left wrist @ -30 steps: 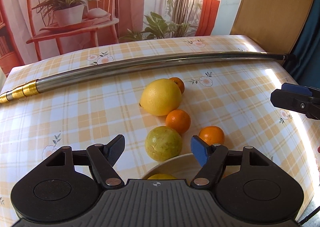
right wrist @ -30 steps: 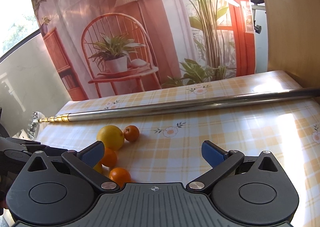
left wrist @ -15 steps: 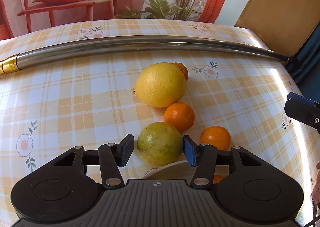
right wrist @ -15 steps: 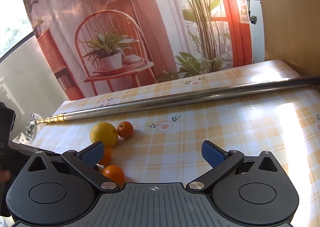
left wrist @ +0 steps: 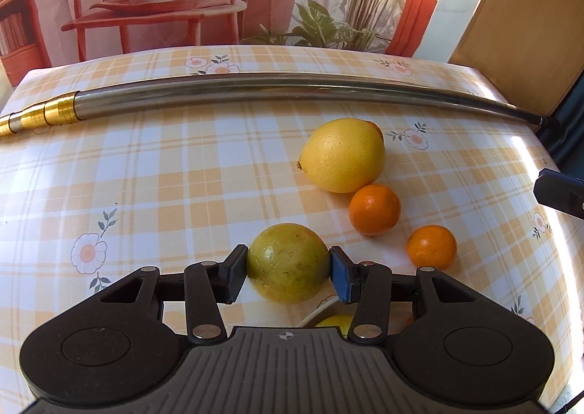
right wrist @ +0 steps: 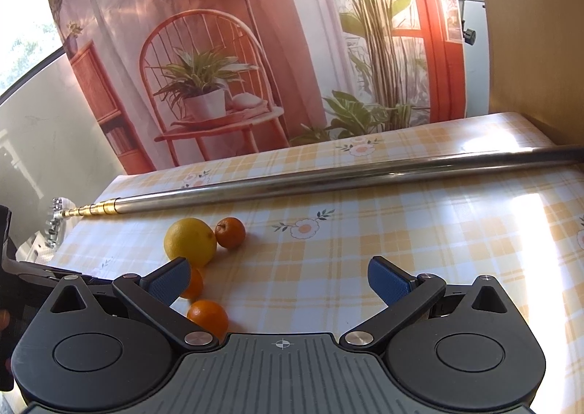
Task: Organize fruits
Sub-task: 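Grasp the green-yellow pomelo with the left tool while the right tool moves toward a lemon, then grasp the large lemon with the right tool while the left tool holds the pomelo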
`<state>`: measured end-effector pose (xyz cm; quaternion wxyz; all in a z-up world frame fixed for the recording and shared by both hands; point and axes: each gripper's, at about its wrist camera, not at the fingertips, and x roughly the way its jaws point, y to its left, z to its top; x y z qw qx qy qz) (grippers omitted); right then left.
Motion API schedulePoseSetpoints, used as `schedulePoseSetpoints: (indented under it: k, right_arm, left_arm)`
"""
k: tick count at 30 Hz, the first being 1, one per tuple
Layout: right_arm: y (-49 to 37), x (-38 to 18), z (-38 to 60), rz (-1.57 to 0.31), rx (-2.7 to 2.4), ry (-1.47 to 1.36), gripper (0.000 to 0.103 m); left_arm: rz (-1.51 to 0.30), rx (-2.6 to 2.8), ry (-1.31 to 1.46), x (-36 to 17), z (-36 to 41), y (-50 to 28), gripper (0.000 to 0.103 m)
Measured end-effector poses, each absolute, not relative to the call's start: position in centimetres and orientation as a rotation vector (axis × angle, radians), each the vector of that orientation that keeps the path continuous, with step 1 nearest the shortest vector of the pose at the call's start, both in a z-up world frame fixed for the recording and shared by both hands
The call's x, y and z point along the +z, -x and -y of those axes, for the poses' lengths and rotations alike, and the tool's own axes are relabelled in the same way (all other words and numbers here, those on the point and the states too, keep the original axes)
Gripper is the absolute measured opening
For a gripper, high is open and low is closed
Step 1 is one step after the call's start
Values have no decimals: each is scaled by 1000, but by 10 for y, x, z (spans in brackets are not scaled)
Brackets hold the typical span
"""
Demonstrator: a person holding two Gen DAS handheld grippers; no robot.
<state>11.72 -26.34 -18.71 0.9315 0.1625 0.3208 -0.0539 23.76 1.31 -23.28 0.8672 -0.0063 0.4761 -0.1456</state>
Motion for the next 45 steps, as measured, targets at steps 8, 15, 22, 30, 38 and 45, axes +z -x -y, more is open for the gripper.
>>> schedulePoseSetpoints:
  k: [8,15,22,30,38,45]
  right_arm:
    - [-148,-178,249,-675,-12,-259,101]
    - [-189,-176,224,-687,59,-161,76]
    - [-229,-187,195,-738,162,-97,67]
    - [-258,-204,169,-826,192,-16,62]
    - [-271,-219,157,-884,169,62,60]
    - [-261,-221,152,-865,159,123,54]
  left_arm:
    - [-957,-236,45,-232,-45,-228,50]
    - [-920,-212,51,-233,-59,-219,50]
    - [-887,-205,27,-233,-65,-210,50]
    - [-875,-201,67,-235,-80,-209,50]
    - [-864,-202,80,-236,-82,-207,50]
    - [-858,-198,81,-236,-81,-205,50]
